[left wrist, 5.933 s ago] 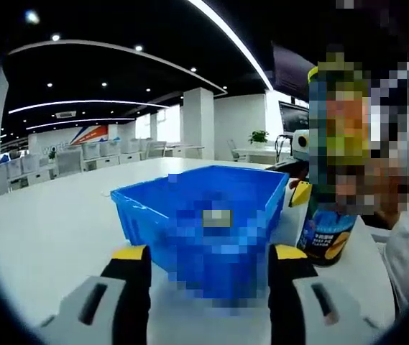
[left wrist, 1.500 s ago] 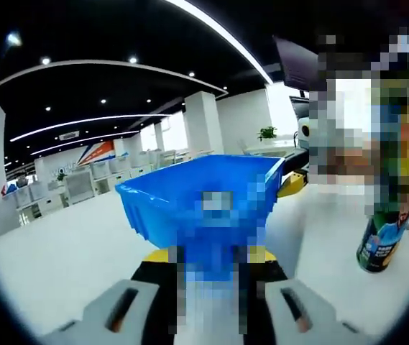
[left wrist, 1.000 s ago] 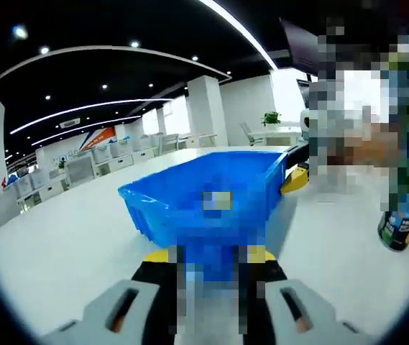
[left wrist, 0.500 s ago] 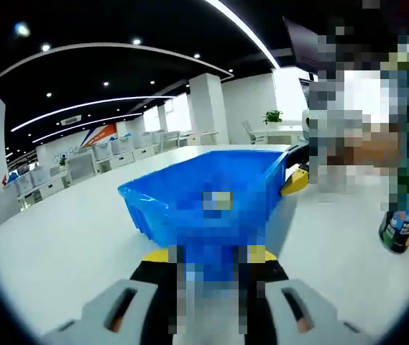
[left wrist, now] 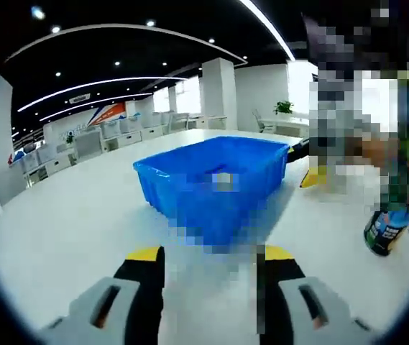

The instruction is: Open the lid of the chip container on the table, take out the chips, place them into the box in front of the container, and close the lid

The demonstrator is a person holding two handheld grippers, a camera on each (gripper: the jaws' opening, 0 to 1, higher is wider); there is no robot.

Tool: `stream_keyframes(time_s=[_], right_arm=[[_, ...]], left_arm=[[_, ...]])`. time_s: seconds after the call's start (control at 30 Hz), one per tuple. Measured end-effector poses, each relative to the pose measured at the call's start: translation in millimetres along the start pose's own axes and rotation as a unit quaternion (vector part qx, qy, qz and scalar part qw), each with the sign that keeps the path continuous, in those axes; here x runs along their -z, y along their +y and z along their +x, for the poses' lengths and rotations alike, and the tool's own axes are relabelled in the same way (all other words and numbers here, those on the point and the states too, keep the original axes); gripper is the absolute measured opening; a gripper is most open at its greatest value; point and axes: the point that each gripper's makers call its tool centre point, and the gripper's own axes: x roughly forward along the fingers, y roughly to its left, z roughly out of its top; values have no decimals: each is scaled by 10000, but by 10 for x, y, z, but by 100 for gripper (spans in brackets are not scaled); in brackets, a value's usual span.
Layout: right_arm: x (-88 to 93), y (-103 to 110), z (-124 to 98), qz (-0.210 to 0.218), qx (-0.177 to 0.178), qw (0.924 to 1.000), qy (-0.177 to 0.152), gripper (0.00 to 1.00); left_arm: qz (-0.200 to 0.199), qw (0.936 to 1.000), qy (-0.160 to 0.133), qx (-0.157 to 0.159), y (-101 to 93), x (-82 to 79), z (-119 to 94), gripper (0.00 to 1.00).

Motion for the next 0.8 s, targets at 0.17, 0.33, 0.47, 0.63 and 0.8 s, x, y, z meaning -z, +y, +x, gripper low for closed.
stream_keyframes(time_s=[0.17, 0.33, 0.47, 0.63, 0.8], right_arm=[[32, 23, -148, 264, -24, 9996, 78, 55], [-64, 107, -416, 300, 69, 9995, -37, 58], [-95, 174, -591, 283, 83, 9996, -16, 58], [-124, 404, -930, 613, 30, 9980, 124, 60], [-119, 463, -1174, 384, 71, 9990, 233, 65]], left_arm=[[91, 9998, 166, 44, -138, -38, -299, 62], [138, 9993, 358, 17, -247, -36, -517, 66], [143, 9991, 403, -44, -365, -54, -711, 67], [207, 9986, 283, -385, -488, -190, -1001, 65], [26, 9979, 595, -254, -739, -145, -1251, 67]])
